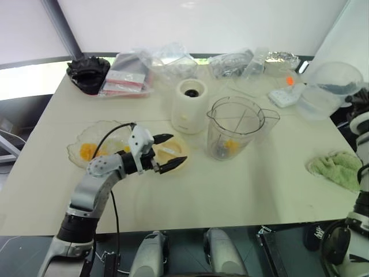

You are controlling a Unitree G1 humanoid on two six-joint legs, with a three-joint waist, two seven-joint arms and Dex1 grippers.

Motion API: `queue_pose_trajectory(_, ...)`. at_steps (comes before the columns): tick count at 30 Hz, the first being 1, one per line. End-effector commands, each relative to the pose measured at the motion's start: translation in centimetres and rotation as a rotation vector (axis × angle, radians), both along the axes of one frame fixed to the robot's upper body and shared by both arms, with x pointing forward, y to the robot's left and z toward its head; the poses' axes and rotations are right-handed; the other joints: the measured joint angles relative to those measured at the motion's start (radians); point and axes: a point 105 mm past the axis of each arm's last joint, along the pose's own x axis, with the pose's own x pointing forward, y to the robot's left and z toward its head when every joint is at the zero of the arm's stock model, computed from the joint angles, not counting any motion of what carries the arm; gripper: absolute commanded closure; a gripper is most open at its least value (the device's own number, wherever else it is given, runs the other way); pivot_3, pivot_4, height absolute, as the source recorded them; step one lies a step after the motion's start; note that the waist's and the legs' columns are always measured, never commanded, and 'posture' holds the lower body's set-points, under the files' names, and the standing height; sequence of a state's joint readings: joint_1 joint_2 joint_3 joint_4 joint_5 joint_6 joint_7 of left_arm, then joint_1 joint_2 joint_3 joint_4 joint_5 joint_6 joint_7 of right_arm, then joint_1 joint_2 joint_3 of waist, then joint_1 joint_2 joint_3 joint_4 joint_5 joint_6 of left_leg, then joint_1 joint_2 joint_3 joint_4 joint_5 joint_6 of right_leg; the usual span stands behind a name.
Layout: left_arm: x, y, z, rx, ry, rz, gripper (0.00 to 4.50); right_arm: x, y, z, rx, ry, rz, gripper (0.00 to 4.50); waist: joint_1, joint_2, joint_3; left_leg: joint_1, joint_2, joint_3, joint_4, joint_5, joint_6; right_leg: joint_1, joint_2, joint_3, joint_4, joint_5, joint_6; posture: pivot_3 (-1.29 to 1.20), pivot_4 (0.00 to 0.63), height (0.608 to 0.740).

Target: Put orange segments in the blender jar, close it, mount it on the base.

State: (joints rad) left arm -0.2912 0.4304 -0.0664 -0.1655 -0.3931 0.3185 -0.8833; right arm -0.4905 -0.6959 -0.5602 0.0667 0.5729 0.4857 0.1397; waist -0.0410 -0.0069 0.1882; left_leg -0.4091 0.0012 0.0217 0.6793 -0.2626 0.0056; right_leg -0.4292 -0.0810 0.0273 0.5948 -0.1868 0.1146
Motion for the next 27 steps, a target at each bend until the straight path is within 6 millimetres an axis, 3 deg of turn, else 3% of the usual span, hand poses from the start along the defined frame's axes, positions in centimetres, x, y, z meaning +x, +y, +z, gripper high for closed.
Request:
queue_pose_trajectory(1, 0.3, -0.4, 1.6, -0.059, -0.055, 0.01, 0.0, -0.9, 2.0, 4.9, -0.167, -0.126, 0.042, 4.43, 0.003, 0.0, 0.0, 0.0, 0.0, 0.0, 0.0, 0.0, 0.0, 0.0, 0.0, 0.0, 0.0, 0.0, 0.0, 0.0, 0.15, 0.74)
queue_pose_trajectory(13, 0.4, -0.7, 2.4, -0.121, -0.061, 0.026, 0.0, -0.7, 6.0, 6.8, -0.424, -0.16, 0.124, 4.43, 0.022, 0.0, 0.0, -0.001, 0.0, 0.0, 0.0, 0.0, 0.0, -0.001, 0.0, 0.0, -0.001, 0.0, 0.0, 0.0, 0.15, 0.74)
queue_pose_trajectory(27, 0.4, -0.7, 2.3, -0.102, -0.07, 0.026, 0.0, -0.6, 8.0, 6.2, -0.678, -0.163, 0.138, 4.43, 0.027, 0.0, 0.0, -0.003, 0.0, 0.0, 0.0, 0.0, 0.0, -0.002, 0.0, 0.0, -0.002, 0.0, 0.0, 0.0, 0.15, 0.74)
